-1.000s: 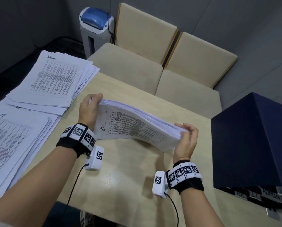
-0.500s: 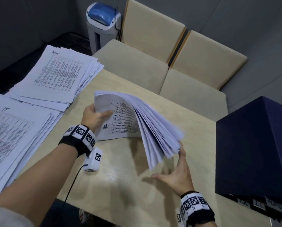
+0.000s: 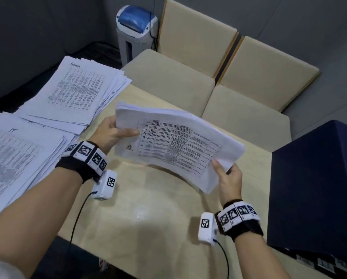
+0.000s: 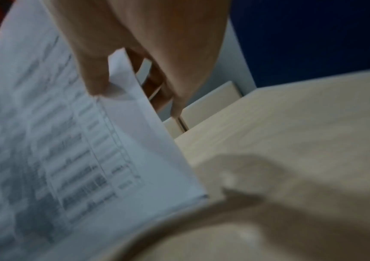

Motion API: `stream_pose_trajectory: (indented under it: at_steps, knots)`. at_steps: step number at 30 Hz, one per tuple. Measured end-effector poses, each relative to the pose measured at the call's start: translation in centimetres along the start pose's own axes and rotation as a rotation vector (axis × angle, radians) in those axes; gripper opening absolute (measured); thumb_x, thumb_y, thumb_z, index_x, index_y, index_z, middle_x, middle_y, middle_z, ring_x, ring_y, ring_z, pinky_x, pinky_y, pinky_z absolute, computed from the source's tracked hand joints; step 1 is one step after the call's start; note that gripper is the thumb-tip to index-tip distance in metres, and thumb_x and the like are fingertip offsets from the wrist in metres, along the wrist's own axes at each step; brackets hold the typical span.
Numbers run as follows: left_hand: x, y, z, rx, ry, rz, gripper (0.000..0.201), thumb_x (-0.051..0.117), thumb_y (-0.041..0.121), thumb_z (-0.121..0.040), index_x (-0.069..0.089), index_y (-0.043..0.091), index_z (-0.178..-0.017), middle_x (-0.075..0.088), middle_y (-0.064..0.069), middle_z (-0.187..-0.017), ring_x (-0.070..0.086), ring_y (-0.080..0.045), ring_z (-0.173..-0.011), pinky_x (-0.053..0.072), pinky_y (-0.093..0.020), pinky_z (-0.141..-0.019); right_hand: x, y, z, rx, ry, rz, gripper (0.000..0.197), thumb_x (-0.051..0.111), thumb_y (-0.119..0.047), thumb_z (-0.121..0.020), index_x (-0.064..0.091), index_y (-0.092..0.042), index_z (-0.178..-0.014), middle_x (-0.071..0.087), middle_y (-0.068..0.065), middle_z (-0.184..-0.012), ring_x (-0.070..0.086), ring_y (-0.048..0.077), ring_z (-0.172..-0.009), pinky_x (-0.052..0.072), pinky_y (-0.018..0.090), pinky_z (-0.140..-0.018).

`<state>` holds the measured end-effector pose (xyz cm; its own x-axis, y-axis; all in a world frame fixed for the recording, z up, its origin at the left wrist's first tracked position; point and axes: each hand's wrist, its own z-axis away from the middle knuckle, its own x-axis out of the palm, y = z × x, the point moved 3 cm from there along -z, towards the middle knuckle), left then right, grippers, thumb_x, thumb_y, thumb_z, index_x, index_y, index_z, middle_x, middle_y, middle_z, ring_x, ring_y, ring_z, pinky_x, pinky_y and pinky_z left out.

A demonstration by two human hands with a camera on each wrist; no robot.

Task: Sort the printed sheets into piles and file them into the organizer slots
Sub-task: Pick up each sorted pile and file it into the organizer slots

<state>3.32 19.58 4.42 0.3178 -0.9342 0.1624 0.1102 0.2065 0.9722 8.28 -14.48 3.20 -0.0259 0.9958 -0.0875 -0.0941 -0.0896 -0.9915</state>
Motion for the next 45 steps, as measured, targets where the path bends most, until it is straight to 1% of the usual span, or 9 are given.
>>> stream_pose_trajectory:
  at_steps: [6, 16, 23, 31, 34, 37, 40, 43, 45]
  knots:
    - [1.1, -1.3, 0.8, 0.131, 0.102, 0.098, 0.057, 0.079, 0.001, -0.068, 0.061, 0.001, -0.122, 0.065, -0.021, -0.12, 0.062, -0.035, -0.111, 0.054, -0.042, -0.088, -1.4, -0.5, 0.3, -0.084, 0.008, -0.027, 0.051, 0.078, -0.012, -0.083, 0.055, -0.007, -0.129, 0.068, 0.006, -0.12, 0.065, 0.016, -0.112, 0.053, 0.031, -0.095]
    - [3.5, -4.8, 0.4, 0.068, 0.297, 0.039, 0.044, 0.083, -0.011, -0.06, 0.071, 0.012, -0.097, 0.075, 0.003, -0.09, 0.07, -0.009, -0.082, 0.056, -0.022, -0.067, -3.0, 1.9, -1.4, 0.008, -0.045, -0.029, 0.04, 0.079, -0.001, -0.076, 0.068, -0.014, -0.112, 0.074, 0.008, -0.109, 0.071, 0.019, -0.098, 0.057, 0.033, -0.084]
    - [4.5, -4.7, 0.7, -0.068, 0.229, -0.039, 0.033, 0.085, 0.017, -0.067, 0.071, 0.006, -0.095, 0.076, -0.004, -0.086, 0.072, -0.017, -0.079, 0.057, -0.028, -0.069, -2.7, 2.2, -2.5, 0.108, -0.265, 0.182, 0.023, 0.072, -0.008, -0.087, 0.068, -0.019, -0.107, 0.076, -0.006, -0.104, 0.07, 0.018, -0.104, 0.052, 0.044, -0.099]
    - [3.2, -1.8, 4.8, -0.178, 0.094, 0.063, 0.042, 0.074, 0.023, -0.081, 0.059, 0.012, -0.118, 0.073, -0.006, -0.107, 0.07, -0.025, -0.097, 0.054, -0.042, -0.083, -4.6, -3.8, 2.9, 0.246, -0.571, -0.049, 0.052, 0.067, -0.006, -0.081, 0.053, -0.005, -0.132, 0.066, 0.016, -0.125, 0.064, 0.034, -0.114, 0.054, 0.05, -0.093]
    - [5.5, -3.1, 7.4, -0.259, 0.051, 0.055, 0.028, 0.067, 0.026, -0.089, 0.062, 0.016, -0.114, 0.073, 0.0, -0.101, 0.071, -0.017, -0.089, 0.054, -0.032, -0.07, -5.7, -4.2, 5.3, 0.248, -0.542, 0.053, 0.044, 0.072, -0.005, -0.083, 0.058, -0.008, -0.125, 0.07, 0.015, -0.119, 0.065, 0.036, -0.112, 0.056, 0.047, -0.091]
    - [6.9, -4.8, 9.4, -0.295, 0.01, 0.077, 0.039, 0.07, 0.02, -0.086, 0.059, 0.009, -0.122, 0.073, -0.007, -0.109, 0.069, -0.027, -0.103, 0.052, -0.044, -0.091, -7.4, -4.4, 8.3, 0.243, -0.458, 0.09, 0.035, 0.067, -0.006, -0.088, 0.06, -0.007, -0.123, 0.071, 0.017, -0.114, 0.066, 0.036, -0.109, 0.054, 0.049, -0.093]
    - [8.7, -5.4, 11.5, -0.321, 0.009, 0.041, 0.064, 0.073, 0.045, -0.08, 0.053, 0.01, -0.129, 0.067, -0.009, -0.122, 0.062, -0.032, -0.113, 0.049, -0.05, -0.096, -9.9, -4.8, 11.5, 0.239, -0.385, 0.078, 0.027, 0.066, -0.002, -0.088, 0.064, 0.002, -0.115, 0.066, 0.028, -0.114, 0.064, 0.044, -0.107, 0.051, 0.055, -0.094]
    - [11.5, -5.6, 14.2, -0.308, 0.007, -0.04, 0.078, 0.044, 0.063, -0.09, 0.031, 0.013, -0.149, 0.043, 0.0, -0.145, 0.045, -0.022, -0.129, 0.033, -0.042, -0.108, -11.7, -4.9, 14.6, 0.252, -0.298, 0.022, 0.033, 0.073, -0.005, -0.079, 0.066, 0.005, -0.11, 0.068, 0.027, -0.112, 0.067, 0.04, -0.102, 0.052, 0.053, -0.092]
    - [12.9, -6.4, 16.0, -0.327, 0.01, -0.029, 0.08, 0.034, 0.064, -0.092, 0.026, 0.009, -0.151, 0.036, -0.021, -0.148, 0.036, -0.037, -0.138, 0.029, -0.043, -0.112, -12.7, -4.7, 16.2, 0.257, -0.261, -0.005, 0.04, 0.072, -0.01, -0.077, 0.065, 0.003, -0.114, 0.07, 0.023, -0.113, 0.067, 0.038, -0.104, 0.053, 0.052, -0.093]
